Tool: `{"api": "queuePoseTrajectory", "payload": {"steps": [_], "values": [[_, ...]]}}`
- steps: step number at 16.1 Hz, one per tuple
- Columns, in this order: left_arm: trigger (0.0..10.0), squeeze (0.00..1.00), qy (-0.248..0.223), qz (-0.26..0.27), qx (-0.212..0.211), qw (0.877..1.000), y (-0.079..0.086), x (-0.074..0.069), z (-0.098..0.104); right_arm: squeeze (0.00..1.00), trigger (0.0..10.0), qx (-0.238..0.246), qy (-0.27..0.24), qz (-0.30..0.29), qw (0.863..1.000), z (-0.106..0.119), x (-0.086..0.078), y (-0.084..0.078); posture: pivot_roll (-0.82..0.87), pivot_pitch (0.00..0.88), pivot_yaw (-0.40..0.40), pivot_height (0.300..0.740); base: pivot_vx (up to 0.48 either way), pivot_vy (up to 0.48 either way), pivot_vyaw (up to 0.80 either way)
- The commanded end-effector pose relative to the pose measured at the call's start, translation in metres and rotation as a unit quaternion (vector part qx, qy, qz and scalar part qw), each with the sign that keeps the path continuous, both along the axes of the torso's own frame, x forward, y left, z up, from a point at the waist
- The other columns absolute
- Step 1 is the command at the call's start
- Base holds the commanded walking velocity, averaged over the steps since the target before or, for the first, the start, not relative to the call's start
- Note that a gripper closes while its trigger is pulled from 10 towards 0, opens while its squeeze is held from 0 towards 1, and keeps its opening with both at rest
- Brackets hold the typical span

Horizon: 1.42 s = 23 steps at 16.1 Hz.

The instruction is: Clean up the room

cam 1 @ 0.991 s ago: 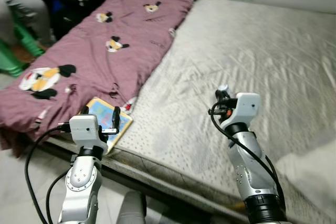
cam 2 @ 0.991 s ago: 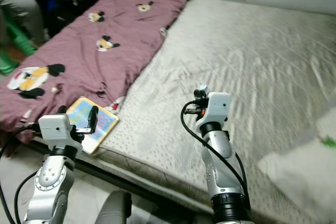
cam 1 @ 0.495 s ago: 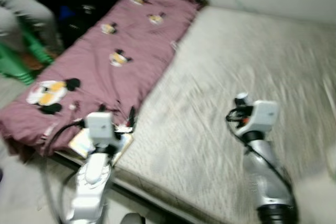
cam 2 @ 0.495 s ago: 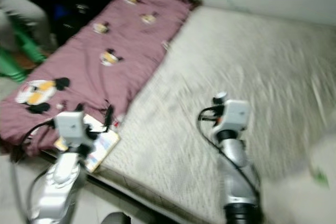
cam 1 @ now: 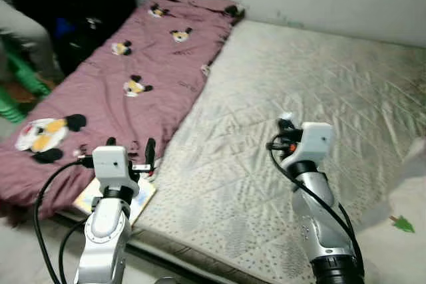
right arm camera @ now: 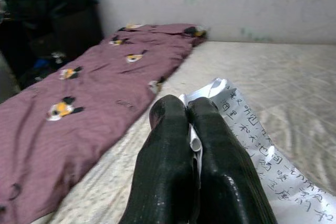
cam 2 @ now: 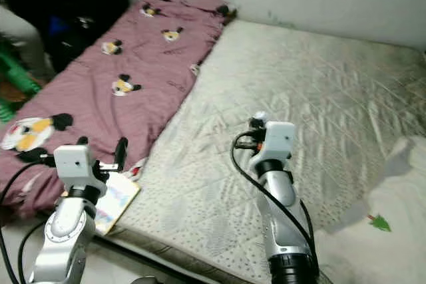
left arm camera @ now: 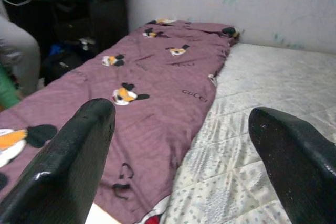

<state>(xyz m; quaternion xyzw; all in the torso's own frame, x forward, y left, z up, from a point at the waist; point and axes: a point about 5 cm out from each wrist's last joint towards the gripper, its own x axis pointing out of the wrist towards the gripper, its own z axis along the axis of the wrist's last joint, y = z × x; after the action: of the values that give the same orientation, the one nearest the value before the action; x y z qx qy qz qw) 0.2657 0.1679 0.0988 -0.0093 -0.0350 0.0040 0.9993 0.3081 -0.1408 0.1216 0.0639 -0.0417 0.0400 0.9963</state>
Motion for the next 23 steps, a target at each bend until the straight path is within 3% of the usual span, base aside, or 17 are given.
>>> {"api": "queuePoseTrajectory", "payload": {"steps": [1,13,23], "values": [[10.0,0.0,0.007,-0.001,-0.003,1.0,0.001,-0.0008,-0.002,0.0,10.0,0.002,0.002,-0.001,1.0,-0.0005,-0.0017,-0.0022,0.03,0.08,0.038,0.74,0.0,0.0,0.0],[10.0,0.0,0.005,-0.009,-0.003,1.0,-0.004,-0.0001,-0.0009,0.0,10.0,0.002,0.019,-0.002,1.0,-0.0061,-0.001,-0.0009,0.02,0.076,0.028,0.74,0.0,0.0,0.0],[10.0,0.0,0.003,-0.011,-0.005,1.0,-0.004,0.0025,-0.0003,0.0,10.0,-0.002,0.022,-0.002,1.0,-0.0076,0.0013,-0.0003,0.03,0.073,0.029,0.74,-0.154,0.0,0.0]]}}
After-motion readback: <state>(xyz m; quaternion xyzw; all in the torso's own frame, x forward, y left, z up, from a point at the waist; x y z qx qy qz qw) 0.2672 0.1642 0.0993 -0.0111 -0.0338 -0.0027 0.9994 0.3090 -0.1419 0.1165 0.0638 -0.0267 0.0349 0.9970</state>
